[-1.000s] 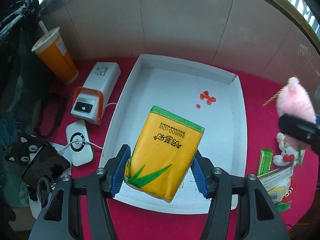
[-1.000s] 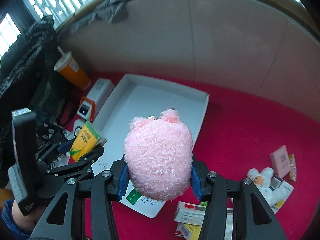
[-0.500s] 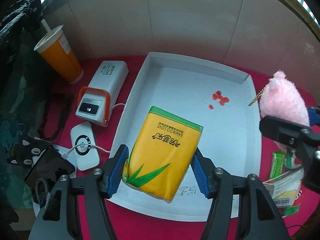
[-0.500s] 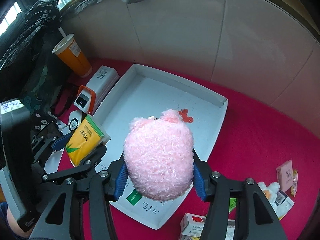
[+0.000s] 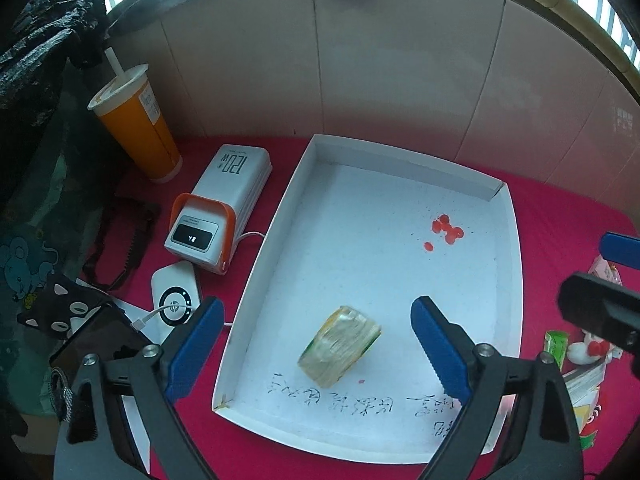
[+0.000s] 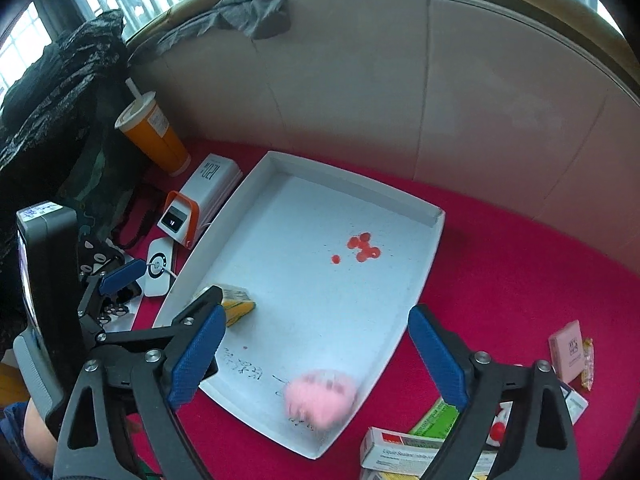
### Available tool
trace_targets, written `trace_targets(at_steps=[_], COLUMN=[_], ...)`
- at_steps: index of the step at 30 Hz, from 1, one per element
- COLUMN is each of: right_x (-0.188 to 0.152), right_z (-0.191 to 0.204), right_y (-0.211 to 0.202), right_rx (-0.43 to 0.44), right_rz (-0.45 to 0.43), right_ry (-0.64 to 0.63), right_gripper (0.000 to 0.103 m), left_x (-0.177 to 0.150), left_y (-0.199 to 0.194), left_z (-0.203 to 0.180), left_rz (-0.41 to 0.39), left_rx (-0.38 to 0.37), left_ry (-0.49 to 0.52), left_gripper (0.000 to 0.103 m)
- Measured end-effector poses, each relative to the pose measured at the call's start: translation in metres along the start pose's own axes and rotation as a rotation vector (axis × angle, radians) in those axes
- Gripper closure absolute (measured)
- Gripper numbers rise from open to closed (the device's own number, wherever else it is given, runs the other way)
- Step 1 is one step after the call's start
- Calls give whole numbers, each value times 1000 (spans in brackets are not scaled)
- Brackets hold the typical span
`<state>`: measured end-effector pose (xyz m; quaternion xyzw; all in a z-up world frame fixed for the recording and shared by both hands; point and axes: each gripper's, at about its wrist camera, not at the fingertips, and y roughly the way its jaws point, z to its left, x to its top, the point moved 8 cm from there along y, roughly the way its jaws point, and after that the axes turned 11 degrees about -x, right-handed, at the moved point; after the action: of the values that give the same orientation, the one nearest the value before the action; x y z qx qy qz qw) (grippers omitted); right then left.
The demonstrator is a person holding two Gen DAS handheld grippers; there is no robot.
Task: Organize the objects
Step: 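Open left gripper over the tray while right gripper releases the pink plush there, then grasp a white-and-yellow medicine box with left gripper while right gripper grasps the red carrot plush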
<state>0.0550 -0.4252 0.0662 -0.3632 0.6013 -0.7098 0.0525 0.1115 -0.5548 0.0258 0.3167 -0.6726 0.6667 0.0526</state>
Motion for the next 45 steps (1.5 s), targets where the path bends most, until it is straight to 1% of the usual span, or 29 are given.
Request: trace_targets(at_steps=[5, 9, 13, 15, 19, 21, 24, 27, 31, 33, 35, 37, 40, 42, 43, 45], right_x=[-8, -18, -34, -43, -62, -73, -90, -107, -139, -157, -176, -195, -225, -241, -247, -258], right_z=[-18, -36, -63, -81, -119, -141, -172, -203, -236, -246, -249, -246, -237, -228, -224, -220], right_y=[-11, -22, -31, -34, -39, -42, -49, -55, -57, -55, -52, -45, -26, -13, -7, 3], right_rx=[-3, -5, -18, -24, -50, -63, -70, -83, -107, -99, -83, -45, 63, 134, 160, 177], right_rz=[-11, -35, -44, -44, -48, -51, -55, -61, -49, -28, -4, 46, 166, 232, 259, 296], right_ry=[44, 52, 65, 85, 124, 144, 178, 202, 204, 196, 171, 158, 190, 232, 254, 291], right_gripper=[5, 4, 3, 3, 3, 3, 3, 3, 3, 3, 3, 3, 3, 3, 3, 3], left_x=[-3, -15, -39, -53, -81, -92, -108, -118, -127, -134, -140, -143, -145, -146, -145, -143], left_y=[-6, -13, -14, -13, -12, -15, -17, -19, -23, -23, -21, -16, -7, -2, 0, 3], left_z=[-8, -21, -44, -58, -92, -109, -135, -161, -195, -213, -225, -235, -244, -250, -252, -256], left_rz=[-8, -7, 11, 24, 49, 56, 76, 83, 91, 104, 118, 138, 171, 188, 196, 208], left_rx=[-4, -21, -58, -62, -104, -134, -202, -242, -313, -333, -331, -320, -333, -339, -342, -355], left_ry=[2, 12, 10, 21, 49, 77, 132, 218, 363, 466, 554, 622, 660, 674, 683, 693], left_gripper=[9, 9, 9, 9, 9, 9, 9, 9, 9, 9, 9, 9, 9, 13, 14, 16])
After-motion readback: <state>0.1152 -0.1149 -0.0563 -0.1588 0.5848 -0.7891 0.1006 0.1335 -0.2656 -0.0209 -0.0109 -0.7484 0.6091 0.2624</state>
